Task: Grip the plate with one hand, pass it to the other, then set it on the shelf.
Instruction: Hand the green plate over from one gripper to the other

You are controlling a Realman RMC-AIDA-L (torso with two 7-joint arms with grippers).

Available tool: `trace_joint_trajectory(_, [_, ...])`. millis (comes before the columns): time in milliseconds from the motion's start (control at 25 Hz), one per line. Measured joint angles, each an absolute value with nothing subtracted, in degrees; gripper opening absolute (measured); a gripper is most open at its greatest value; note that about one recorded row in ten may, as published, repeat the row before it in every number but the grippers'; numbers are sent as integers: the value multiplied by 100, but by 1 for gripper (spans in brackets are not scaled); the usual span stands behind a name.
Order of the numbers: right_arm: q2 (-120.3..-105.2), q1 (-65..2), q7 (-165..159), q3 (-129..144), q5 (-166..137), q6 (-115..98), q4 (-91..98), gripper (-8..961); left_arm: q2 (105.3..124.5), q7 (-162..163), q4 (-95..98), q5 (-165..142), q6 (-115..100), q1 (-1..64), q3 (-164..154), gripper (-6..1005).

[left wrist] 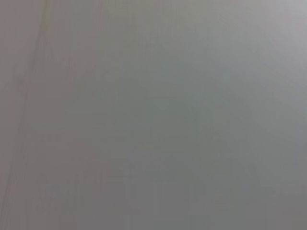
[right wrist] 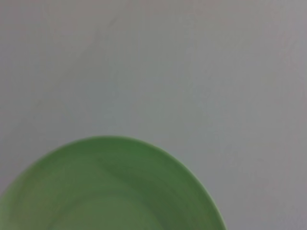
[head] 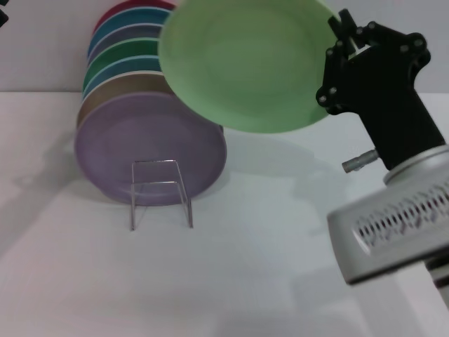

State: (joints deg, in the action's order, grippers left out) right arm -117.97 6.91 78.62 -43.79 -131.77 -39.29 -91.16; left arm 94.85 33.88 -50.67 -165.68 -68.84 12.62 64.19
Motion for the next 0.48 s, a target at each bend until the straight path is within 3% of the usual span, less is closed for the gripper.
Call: trace_joint_trajectory(480, [-11672,335,5769,-3542,-14290,-6800,-8020,24,9577,3224,-5049,-16568,-6925,1304,6526,683])
